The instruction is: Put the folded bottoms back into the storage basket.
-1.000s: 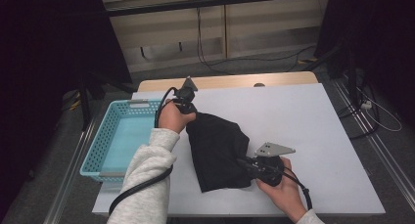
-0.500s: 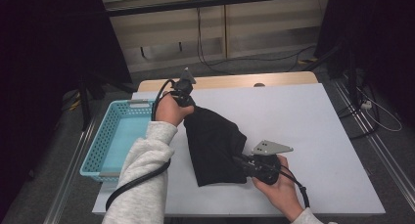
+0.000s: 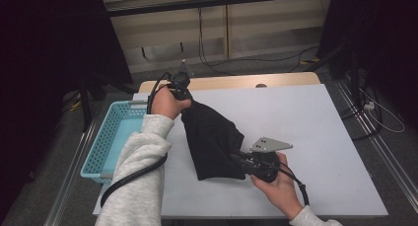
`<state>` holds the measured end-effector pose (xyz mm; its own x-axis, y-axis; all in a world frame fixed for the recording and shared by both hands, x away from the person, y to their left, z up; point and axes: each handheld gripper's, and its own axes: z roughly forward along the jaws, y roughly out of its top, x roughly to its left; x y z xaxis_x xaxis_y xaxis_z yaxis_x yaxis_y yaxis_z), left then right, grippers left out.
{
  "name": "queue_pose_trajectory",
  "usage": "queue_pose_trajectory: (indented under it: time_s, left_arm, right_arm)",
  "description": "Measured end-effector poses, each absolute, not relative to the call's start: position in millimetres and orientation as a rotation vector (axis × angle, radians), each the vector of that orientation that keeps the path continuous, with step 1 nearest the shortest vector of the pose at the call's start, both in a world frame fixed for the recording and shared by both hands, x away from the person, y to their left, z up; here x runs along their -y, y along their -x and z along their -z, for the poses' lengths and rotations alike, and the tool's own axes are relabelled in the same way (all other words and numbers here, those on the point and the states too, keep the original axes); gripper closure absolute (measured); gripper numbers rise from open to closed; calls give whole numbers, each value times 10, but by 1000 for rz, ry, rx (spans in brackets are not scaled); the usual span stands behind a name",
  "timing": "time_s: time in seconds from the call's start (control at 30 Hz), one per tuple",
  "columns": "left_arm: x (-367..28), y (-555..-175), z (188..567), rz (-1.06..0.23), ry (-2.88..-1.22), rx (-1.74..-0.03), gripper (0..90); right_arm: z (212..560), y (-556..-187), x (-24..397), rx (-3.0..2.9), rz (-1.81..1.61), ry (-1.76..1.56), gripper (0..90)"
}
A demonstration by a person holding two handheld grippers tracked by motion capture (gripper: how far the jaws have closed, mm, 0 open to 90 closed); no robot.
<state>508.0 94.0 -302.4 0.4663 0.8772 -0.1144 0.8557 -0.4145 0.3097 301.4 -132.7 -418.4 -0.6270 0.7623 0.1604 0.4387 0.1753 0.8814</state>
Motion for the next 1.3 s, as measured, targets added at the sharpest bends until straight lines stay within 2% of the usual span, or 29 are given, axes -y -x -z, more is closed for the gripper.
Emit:
queue_pose_trajectory:
  time_s: [0.47, 1.3]
  left_arm:
    - [-1065, -5117, 2786, -128, -2405, -1489, 805]
    - [-1155, -5218, 2684, -117, -2467, -1574, 808]
  right_arm:
    - [4008, -3087, 1180, -2135, -1465, -1086, 813]
    - [3959, -3129, 1060, -2119, -1521, -1071, 813]
